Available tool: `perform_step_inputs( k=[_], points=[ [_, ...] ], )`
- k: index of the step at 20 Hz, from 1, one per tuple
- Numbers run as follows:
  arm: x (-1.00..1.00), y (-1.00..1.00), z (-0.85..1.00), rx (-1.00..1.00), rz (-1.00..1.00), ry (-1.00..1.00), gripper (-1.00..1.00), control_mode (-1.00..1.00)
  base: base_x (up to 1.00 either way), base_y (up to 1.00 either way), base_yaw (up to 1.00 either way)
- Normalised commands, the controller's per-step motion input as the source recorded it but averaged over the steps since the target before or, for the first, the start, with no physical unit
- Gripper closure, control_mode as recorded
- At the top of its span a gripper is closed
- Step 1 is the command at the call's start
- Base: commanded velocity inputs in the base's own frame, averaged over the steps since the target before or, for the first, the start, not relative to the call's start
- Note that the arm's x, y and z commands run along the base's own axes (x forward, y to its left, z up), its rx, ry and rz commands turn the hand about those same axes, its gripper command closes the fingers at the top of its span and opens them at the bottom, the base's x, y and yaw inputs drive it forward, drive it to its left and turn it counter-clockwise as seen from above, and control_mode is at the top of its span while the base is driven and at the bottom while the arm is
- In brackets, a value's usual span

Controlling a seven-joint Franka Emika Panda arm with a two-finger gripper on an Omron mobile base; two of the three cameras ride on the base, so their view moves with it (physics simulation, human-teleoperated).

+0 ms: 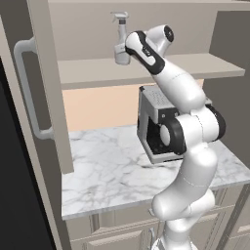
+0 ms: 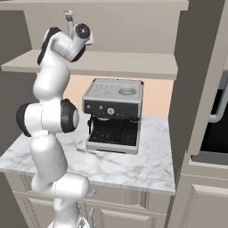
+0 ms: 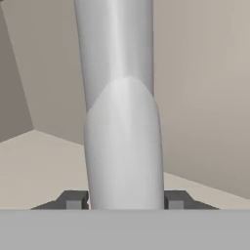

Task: Move the cutting board and knife to the sink. Then move spray from the cabinet to the counter.

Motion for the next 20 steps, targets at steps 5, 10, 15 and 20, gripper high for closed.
perform_step_inputs(
  k=[5, 10, 15, 20],
  points=[
    [0.0, 0.03, 0.02, 0.03, 0.0, -0.02, 1.0, -1.0, 0.0, 0.0, 0.0],
    [0.0, 0.0, 0.16, 0.06, 0.0, 0.0, 1.0, -1.0, 0.0, 0.0, 0.0],
    [-0.04, 0.02, 0.13, 0.08, 0.0, 0.0, 1.0, -1.0, 0.0, 0.0, 0.0],
    [-0.23, 0.01, 0.01, 0.02, 0.0, -0.01, 1.0, -1.0, 0.0, 0.0, 0.0]
  ],
)
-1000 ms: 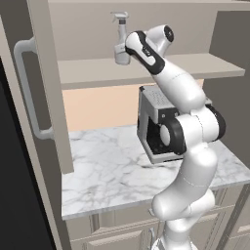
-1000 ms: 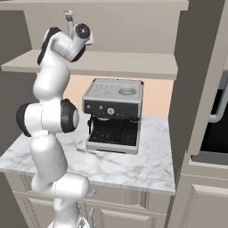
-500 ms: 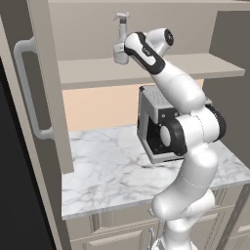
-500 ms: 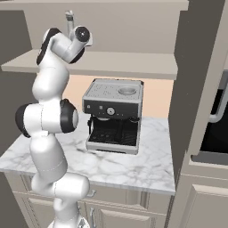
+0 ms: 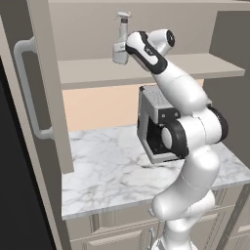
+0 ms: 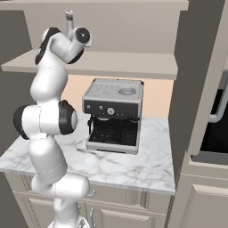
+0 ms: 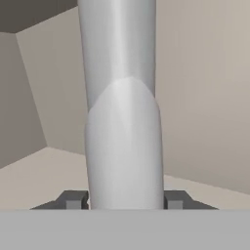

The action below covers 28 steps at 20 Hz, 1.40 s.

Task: Move the cutting board and knife to the sink. Then move spray from the cabinet to the counter.

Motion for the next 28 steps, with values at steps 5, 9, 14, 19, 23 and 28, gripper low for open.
perform_step_inputs(
  k=[5, 9, 14, 19, 23, 28],
  points=[
    [-0.39, 0.01, 0.0, 0.0, 0.01, -0.05, 1.0, -1.0, 0.0, 0.0, 0.0],
    [-0.45, 0.01, -0.01, 0.0, 0.02, -0.09, 1.0, -1.0, 0.0, 0.0, 0.0],
    [-0.47, 0.05, -0.04, 0.0, 0.01, -0.07, 1.0, -1.0, 0.0, 0.0, 0.0],
    [-0.58, 0.1, -0.08, 0.01, 0.03, -0.09, 1.0, -1.0, 0.0, 0.0, 0.0],
    [-0.54, 0.07, -0.01, 0.05, 0.02, -0.06, 1.0, -1.0, 0.0, 0.0, 0.0],
    [-0.52, 0.02, 0.1, 0.05, 0.04, -0.03, 1.0, -1.0, 0.0, 0.0, 0.0]
  ],
)
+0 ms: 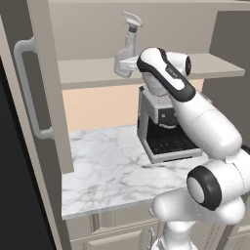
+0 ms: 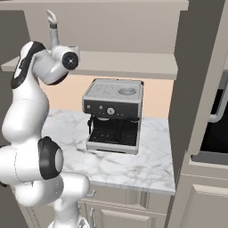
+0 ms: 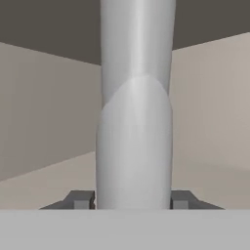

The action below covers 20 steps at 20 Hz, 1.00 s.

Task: Move the cutting board and knife to the sink. Then move spray from the cabinet to the counter.

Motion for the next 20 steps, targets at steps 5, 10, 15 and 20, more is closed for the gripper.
perform_step_inputs(
  k=[5, 10, 15, 20],
  points=[
    [-0.72, 0.0, 0.02, 0.0, 0.15, -0.06, 1.0, -1.0, 0.0, 0.0, 0.0],
    [-0.7, 0.0, 0.0, -0.04, 0.18, -0.01, 1.0, -1.0, 0.0, 0.0, 0.0],
    [-0.66, 0.0, -0.09, -0.09, 0.08, 0.0, 1.0, -1.0, 0.0, 0.0, 0.0],
    [-0.49, 0.0, -0.27, -0.12, 0.0, 0.0, 1.0, -1.0, 0.0, 0.0, 0.0]
  ],
)
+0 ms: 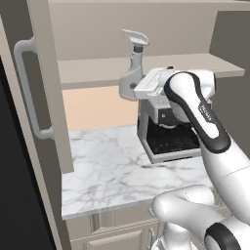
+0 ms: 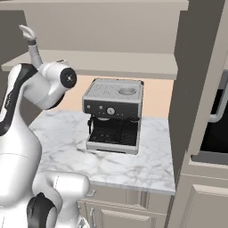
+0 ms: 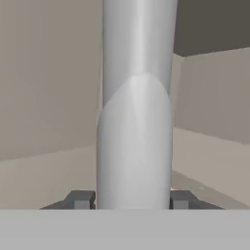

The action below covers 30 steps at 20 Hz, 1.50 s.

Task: Move the cutting board and knife to the sink. Then move spray from the cabinet to the counter.

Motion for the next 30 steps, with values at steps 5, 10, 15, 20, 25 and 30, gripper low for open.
perform_step_inputs(
  k=[5, 10, 15, 20, 25, 30],
  points=[
    [-0.26, 0.01, -0.5, 0.0, 0.0, 0.01, 1.0, -1.0, 0.0, 0.0, 0.0],
    [-0.01, 0.0, -0.58, 0.0, 0.0, 0.08, 1.0, -1.0, 0.0, 0.0, 0.0],
    [0.0, 0.01, -0.57, 0.0, 0.0, 0.07, 1.0, -1.0, 0.0, 0.0, 0.0],
    [0.0, 0.0, -0.61, 0.0, 0.0, 0.06, 1.0, -1.0, 0.0, 0.0, 0.0],
    [-0.01, 0.0, -0.65, 0.0, 0.02, 0.0, 1.0, -1.0, 0.0, 0.0, 0.0],
    [0.0, 0.07, -0.61, 0.0, 0.02, 0.0, 1.0, -1.0, 0.0, 0.0, 0.0]
  ],
)
